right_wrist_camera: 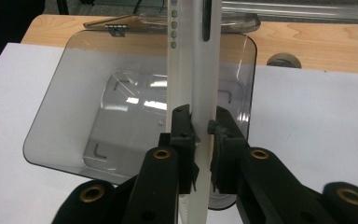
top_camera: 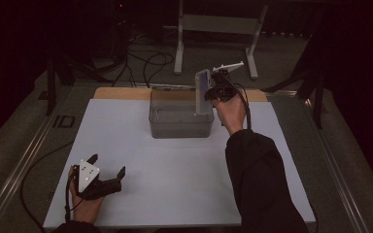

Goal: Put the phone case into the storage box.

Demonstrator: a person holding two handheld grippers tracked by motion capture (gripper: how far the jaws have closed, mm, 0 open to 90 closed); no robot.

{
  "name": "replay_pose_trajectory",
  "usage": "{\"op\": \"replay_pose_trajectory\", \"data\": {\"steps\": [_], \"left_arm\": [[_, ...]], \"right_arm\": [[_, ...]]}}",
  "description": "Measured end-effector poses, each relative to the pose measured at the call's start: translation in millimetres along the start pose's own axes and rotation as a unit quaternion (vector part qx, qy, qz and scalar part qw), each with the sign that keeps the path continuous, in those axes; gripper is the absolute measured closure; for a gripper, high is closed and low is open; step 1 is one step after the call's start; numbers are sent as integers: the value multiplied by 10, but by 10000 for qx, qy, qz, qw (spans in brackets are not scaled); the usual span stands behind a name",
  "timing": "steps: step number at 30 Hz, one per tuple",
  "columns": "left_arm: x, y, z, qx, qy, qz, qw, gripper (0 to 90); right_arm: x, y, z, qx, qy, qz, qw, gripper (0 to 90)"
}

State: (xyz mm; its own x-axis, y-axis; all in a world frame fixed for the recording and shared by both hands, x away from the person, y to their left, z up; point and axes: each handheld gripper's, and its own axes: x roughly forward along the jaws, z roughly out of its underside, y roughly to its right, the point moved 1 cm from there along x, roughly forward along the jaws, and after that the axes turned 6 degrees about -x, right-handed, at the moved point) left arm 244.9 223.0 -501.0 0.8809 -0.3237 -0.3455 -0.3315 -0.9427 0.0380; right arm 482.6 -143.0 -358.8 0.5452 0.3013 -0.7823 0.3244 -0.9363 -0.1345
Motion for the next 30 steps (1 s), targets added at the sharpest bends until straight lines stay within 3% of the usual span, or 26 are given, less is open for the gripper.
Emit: {"op": "replay_pose_trajectory", "data": {"steps": [30], "left_arm": [[-1,1,1,-3,5,4,10000,5]], "right_arm": [[214,14,64,-26,-181,219,9996,822]]}}
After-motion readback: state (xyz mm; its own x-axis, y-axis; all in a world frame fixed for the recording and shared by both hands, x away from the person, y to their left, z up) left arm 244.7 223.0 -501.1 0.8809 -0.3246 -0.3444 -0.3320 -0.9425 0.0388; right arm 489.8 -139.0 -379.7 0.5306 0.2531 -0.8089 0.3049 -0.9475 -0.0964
